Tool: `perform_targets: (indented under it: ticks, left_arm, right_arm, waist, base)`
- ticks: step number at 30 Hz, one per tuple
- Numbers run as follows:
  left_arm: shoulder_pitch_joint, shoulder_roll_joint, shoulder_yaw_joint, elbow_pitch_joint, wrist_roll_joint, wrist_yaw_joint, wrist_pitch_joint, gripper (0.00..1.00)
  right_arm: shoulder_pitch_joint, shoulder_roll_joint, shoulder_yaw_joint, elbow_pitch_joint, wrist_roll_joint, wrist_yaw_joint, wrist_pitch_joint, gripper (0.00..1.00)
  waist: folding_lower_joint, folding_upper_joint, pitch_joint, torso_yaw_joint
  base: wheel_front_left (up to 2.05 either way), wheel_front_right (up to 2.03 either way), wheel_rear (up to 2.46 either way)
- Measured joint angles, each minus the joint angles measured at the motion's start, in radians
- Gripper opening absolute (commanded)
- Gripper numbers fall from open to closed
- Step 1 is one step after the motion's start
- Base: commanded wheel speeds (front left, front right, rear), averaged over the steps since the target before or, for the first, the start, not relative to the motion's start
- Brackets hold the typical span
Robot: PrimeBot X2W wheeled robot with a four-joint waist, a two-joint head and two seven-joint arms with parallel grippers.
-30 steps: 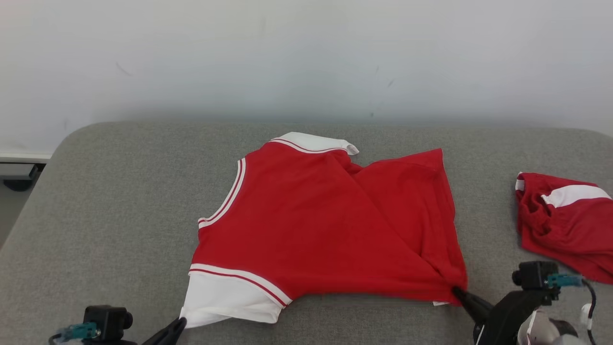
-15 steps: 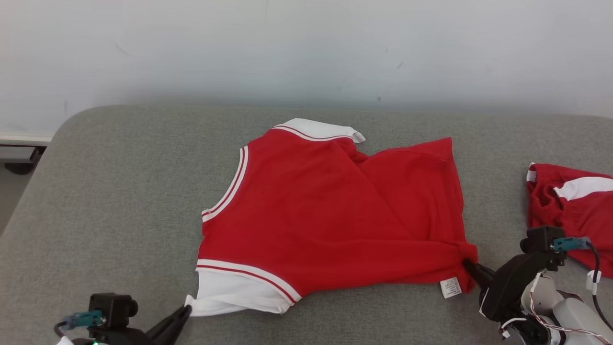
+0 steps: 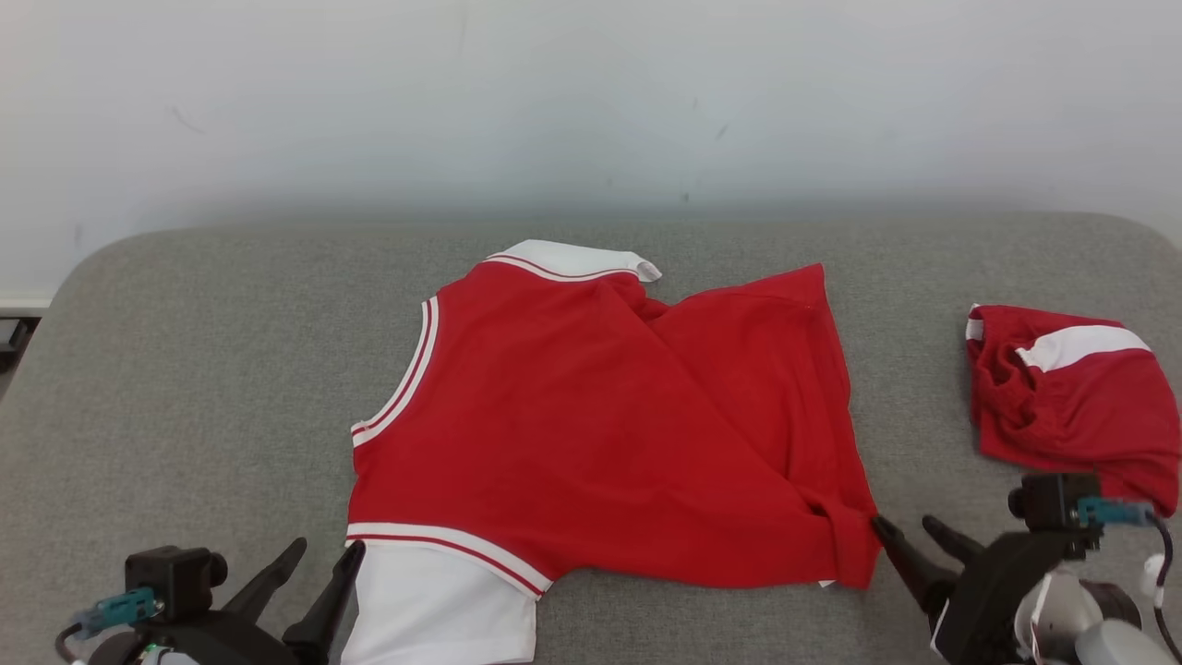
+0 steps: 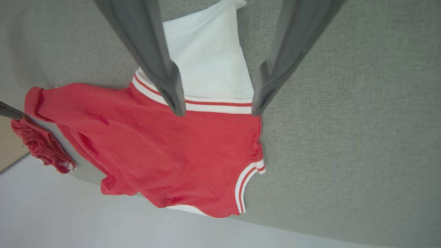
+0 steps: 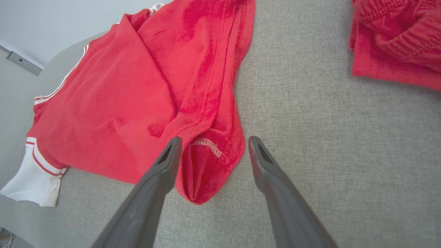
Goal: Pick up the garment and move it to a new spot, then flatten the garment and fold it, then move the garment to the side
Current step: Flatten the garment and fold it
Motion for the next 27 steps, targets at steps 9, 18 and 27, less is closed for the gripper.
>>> perform_targets:
  ticks: [9,18,27]
  left_arm:
    - [0.022,-0.010,0.000,-0.017,0.002,0.018,-0.022,1.00]
    - [0.038,-0.010,0.003,-0.016,0.003,0.034,-0.029,1.00]
    - [0.036,-0.020,0.007,-0.034,0.032,0.043,-0.045,1.00]
  right_arm:
    - [0.179,-0.018,0.017,-0.145,-0.031,-0.022,-0.025,1.00]
    - [0.238,-0.044,0.053,-0.240,-0.147,-0.081,-0.055,1.00]
    - [0.227,-0.075,0.125,-0.246,-0.281,-0.116,-0.056,1.00]
  waist:
    - [0.0000,0.0000,0.003,-0.008]
    - [0.0000,0.0000,0.017,0.002]
    - [0.0000,0.0000,0.031,0.014]
  base:
    - [0.00,0.00,0.00]
    - [0.00,0.00,0.00]
    - [0.00,0.00,0.00]
